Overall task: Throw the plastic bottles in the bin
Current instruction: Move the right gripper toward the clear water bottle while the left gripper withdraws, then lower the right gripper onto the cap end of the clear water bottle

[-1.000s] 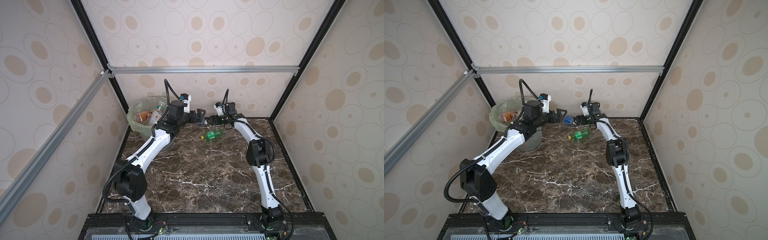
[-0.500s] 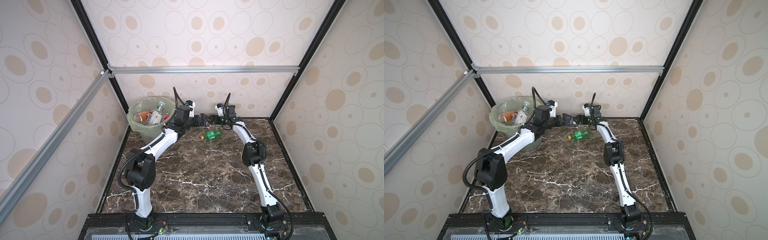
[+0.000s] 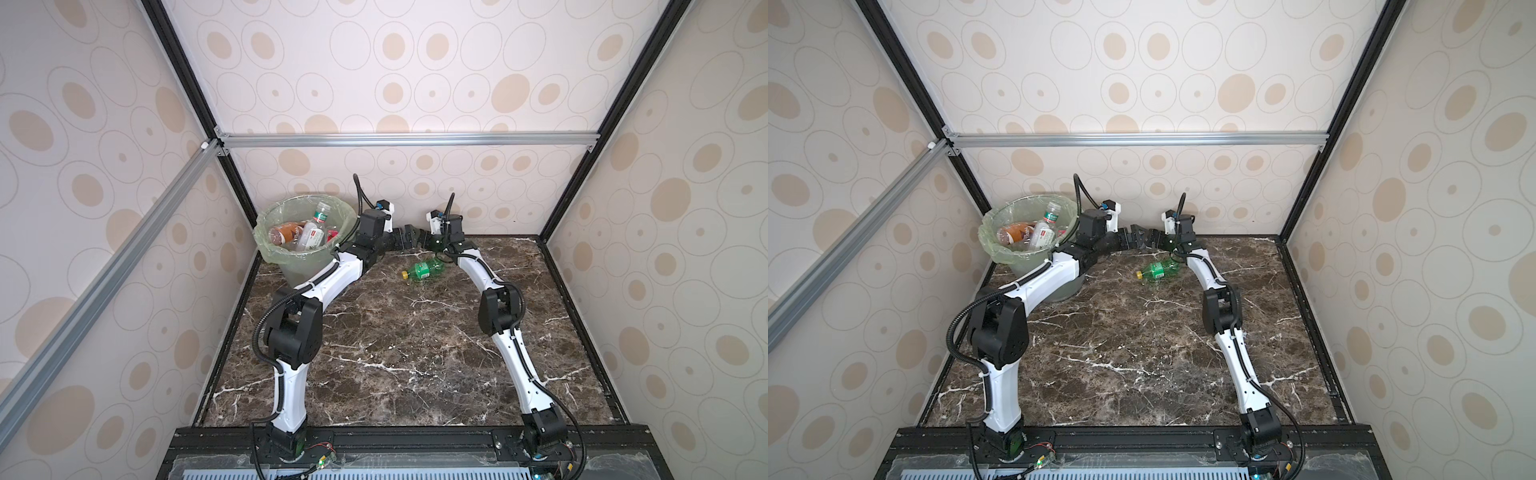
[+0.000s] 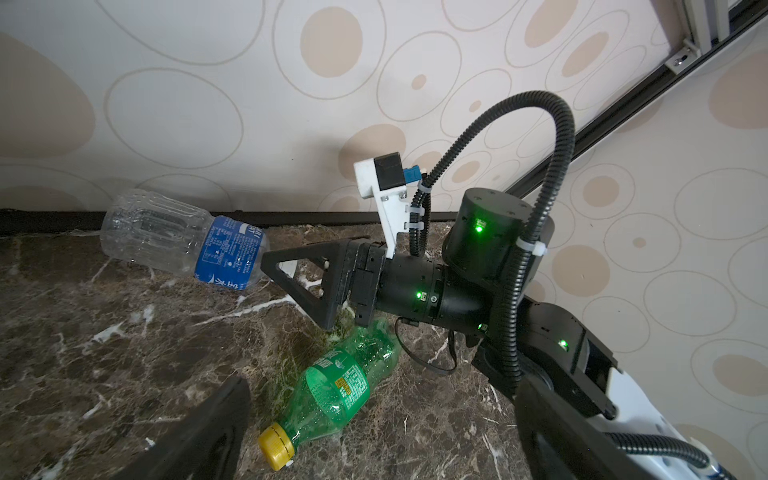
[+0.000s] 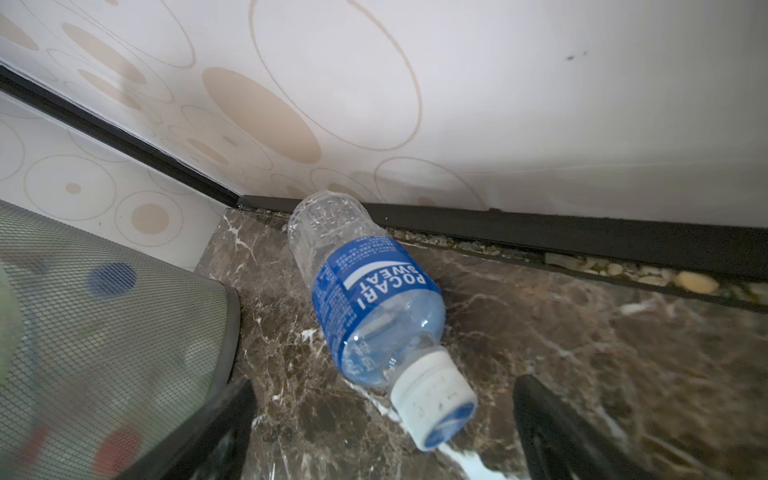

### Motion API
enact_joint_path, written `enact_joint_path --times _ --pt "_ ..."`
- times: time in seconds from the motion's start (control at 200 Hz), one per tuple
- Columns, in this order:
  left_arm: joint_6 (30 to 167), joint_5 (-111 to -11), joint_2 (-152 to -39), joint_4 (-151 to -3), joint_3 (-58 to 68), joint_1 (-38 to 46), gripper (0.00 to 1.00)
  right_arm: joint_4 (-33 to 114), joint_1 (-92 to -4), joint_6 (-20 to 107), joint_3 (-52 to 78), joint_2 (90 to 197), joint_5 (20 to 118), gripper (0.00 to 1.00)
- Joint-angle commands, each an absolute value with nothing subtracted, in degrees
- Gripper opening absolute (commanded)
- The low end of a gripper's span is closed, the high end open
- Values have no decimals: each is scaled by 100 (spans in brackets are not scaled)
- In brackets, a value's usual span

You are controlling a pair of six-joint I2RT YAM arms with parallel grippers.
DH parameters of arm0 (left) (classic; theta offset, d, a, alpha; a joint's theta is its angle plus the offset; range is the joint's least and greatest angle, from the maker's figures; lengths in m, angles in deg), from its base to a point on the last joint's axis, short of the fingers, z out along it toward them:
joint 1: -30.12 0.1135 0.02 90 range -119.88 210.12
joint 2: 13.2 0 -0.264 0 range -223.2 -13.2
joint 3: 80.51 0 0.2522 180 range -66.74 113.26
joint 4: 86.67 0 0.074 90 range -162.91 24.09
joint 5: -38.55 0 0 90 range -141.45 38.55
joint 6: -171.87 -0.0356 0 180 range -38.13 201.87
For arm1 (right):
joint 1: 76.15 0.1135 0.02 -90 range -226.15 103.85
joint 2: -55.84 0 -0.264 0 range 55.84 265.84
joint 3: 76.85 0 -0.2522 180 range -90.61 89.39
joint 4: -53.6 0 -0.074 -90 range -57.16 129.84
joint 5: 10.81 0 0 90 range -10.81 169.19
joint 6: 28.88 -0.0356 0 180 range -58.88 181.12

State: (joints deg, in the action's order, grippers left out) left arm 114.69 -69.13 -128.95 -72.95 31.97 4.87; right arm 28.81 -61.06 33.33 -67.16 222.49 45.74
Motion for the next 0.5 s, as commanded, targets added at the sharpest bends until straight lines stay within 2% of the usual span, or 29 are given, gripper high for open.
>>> enact_joint_path --times 0.0,0.495 --pt "11560 -6868 -12829 -7445 3364 455 99 3136 -6037 3106 -6873 22462 4603 99" --pt "11501 -6867 -12825 -7432 3308 471 99 3345 -5753 3094 -6539 22283 4474 100"
